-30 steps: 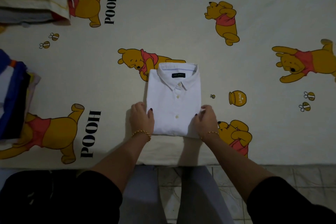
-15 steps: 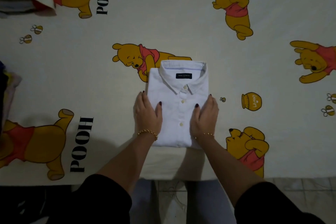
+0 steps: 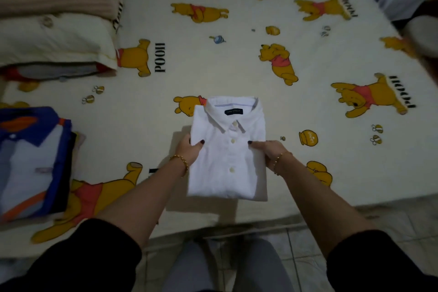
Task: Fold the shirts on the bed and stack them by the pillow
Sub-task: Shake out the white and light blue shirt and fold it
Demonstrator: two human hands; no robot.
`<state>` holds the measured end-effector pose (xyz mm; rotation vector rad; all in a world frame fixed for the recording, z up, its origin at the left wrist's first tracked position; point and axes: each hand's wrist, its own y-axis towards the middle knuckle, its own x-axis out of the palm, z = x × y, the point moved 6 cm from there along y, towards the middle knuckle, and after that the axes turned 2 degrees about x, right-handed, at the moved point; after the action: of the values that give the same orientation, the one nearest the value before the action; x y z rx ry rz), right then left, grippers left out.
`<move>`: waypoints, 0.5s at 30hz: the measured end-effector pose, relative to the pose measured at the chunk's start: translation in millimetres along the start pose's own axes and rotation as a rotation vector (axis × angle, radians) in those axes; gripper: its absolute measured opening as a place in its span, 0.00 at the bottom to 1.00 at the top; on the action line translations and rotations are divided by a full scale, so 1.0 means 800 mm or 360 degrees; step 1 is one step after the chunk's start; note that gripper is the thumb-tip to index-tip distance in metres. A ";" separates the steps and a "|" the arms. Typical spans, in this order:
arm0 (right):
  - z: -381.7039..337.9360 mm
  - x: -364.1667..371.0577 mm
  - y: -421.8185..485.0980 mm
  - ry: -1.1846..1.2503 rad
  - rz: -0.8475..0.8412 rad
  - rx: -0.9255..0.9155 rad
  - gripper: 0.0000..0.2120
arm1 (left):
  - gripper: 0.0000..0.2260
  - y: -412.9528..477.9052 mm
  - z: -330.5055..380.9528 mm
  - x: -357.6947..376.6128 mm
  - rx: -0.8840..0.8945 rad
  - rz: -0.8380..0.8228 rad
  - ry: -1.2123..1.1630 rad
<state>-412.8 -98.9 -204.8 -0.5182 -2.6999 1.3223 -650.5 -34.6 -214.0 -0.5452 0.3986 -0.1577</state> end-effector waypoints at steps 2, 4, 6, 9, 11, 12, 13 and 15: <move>-0.011 0.022 -0.034 0.0057 -0.0104 -0.0046 0.17 | 0.13 -0.020 0.015 -0.035 0.0098 0.0042 -0.0029; -0.021 0.042 -0.068 0.0095 -0.0169 -0.0136 0.15 | 0.12 -0.043 0.023 -0.065 0.0134 0.0079 -0.0066; -0.024 0.057 -0.097 0.0109 -0.0218 -0.0220 0.12 | 0.12 -0.066 0.027 -0.089 0.0161 0.0110 -0.0103; -0.013 0.074 -0.133 0.0093 -0.0256 -0.0330 0.09 | 0.10 -0.100 0.026 -0.125 0.0240 0.0211 -0.0090; 0.000 0.082 -0.154 0.0074 -0.0232 -0.0396 0.08 | 0.10 -0.126 0.020 -0.145 0.0259 0.0230 -0.0120; 0.007 0.087 -0.165 0.0062 -0.0204 -0.0425 0.07 | 0.11 -0.138 0.013 -0.155 0.0263 0.0232 -0.0128; 0.013 0.091 -0.175 0.0054 -0.0174 -0.0452 0.06 | 0.11 -0.150 0.006 -0.165 0.0264 0.0244 -0.0127; 0.025 0.104 -0.192 0.0034 -0.0121 -0.0500 0.02 | 0.11 -0.173 -0.009 -0.185 0.0267 0.0253 -0.0168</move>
<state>-535.9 -172.9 -102.6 -0.4449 -2.8918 0.8731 -793.8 -118.1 -97.6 -0.3534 0.3212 -0.0091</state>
